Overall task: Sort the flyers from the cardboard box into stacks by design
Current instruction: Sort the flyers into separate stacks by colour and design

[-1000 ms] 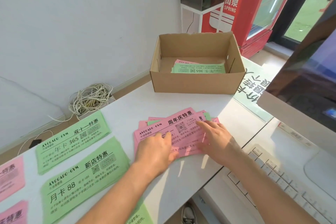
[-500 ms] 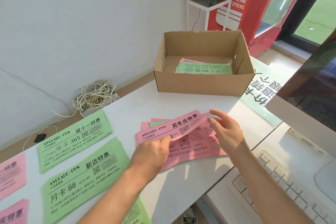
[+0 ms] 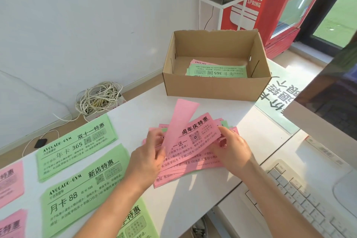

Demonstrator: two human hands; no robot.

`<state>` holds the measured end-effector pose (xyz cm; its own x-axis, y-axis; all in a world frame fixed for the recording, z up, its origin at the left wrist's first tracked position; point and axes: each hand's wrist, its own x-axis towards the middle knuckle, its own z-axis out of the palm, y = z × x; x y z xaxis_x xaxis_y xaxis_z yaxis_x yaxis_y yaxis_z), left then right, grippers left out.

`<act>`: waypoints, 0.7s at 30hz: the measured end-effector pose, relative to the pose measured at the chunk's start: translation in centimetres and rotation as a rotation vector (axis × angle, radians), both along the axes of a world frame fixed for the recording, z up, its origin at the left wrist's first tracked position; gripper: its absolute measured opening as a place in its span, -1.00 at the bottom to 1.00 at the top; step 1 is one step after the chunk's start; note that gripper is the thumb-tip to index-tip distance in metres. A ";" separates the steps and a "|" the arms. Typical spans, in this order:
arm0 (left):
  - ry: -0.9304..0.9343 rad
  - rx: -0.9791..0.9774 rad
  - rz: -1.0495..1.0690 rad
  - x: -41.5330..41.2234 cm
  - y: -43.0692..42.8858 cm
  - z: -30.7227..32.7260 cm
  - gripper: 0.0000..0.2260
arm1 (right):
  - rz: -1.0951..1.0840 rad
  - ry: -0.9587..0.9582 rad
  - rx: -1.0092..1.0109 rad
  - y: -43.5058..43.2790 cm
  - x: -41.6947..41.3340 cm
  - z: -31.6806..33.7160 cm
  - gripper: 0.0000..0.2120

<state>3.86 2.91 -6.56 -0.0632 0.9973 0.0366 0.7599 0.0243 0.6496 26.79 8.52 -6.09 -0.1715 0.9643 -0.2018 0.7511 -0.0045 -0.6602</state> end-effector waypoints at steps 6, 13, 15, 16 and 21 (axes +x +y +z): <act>0.411 0.074 -0.392 0.9 -0.6 0.4 -0.35 | 0.058 0.444 -0.153 0.2 -0.8 1.8 -0.66; 0.392 0.109 -0.365 0.7 -0.7 0.5 -0.34 | 0.059 0.708 -0.268 -0.2 -1.6 2.9 -0.68; 0.451 0.133 -0.383 1.0 -0.5 0.2 -0.34 | -0.024 0.855 -0.428 -0.4 -1.8 2.7 -0.60; 0.476 0.144 -0.391 1.1 -0.3 0.0 -0.29 | -0.068 0.914 -0.475 -0.4 -1.9 2.6 -0.56; 0.394 0.127 -0.260 0.4 0.1 0.0 -0.31 | -0.115 0.503 -0.249 -0.5 -1.4 2.7 -0.50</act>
<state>4.30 3.04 -6.57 0.2309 0.9642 0.1301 0.9189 -0.2600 0.2965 25.36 7.98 -3.41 -0.2018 0.9162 -0.3461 0.3302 -0.2690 -0.9048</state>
